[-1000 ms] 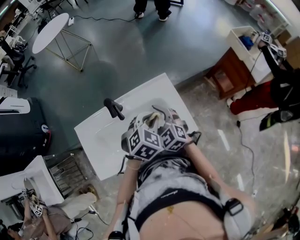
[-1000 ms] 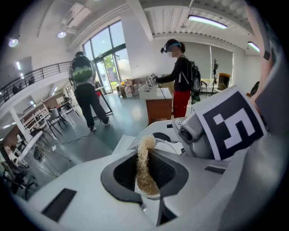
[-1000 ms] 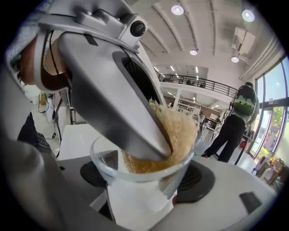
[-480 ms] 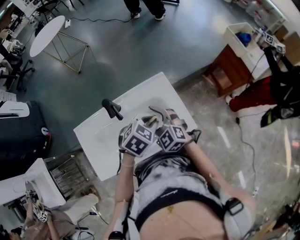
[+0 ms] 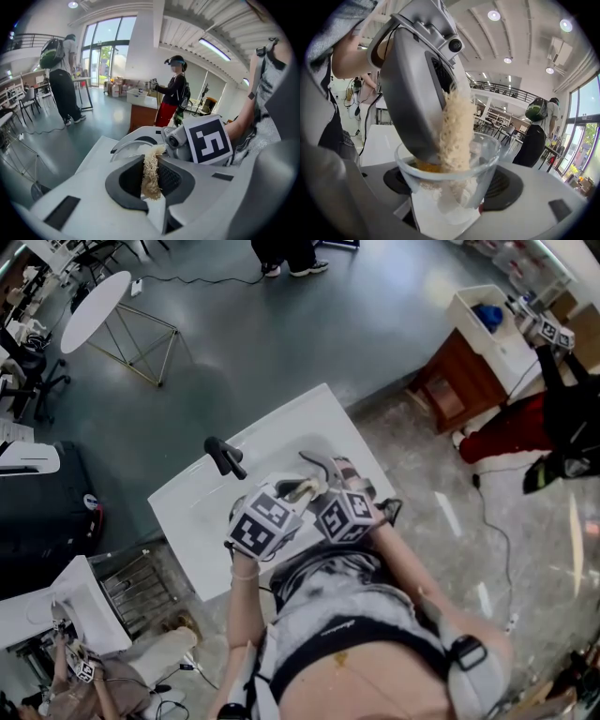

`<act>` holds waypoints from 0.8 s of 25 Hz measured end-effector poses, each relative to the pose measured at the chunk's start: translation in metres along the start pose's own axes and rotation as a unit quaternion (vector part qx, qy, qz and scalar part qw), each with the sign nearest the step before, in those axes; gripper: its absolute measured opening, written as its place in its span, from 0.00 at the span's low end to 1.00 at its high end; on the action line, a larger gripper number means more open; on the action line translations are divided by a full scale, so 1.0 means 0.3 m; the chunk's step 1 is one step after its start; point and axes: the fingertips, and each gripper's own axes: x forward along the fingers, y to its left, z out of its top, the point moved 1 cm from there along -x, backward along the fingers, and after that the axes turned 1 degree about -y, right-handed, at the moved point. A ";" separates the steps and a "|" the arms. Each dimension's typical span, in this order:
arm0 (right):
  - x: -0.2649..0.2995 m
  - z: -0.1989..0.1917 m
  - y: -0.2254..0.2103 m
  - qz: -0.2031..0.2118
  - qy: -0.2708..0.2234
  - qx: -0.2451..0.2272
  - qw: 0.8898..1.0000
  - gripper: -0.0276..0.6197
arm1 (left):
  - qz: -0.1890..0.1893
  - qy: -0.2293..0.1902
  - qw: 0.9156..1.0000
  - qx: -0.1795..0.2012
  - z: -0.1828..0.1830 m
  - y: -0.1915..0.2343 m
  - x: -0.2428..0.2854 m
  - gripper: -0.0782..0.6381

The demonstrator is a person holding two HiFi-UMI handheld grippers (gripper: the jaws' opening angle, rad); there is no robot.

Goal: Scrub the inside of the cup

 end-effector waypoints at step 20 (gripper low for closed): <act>0.002 0.055 -0.006 -0.004 -0.018 -0.005 1.000 0.67 | 0.136 0.073 0.983 0.101 -0.006 0.072 0.047 0.16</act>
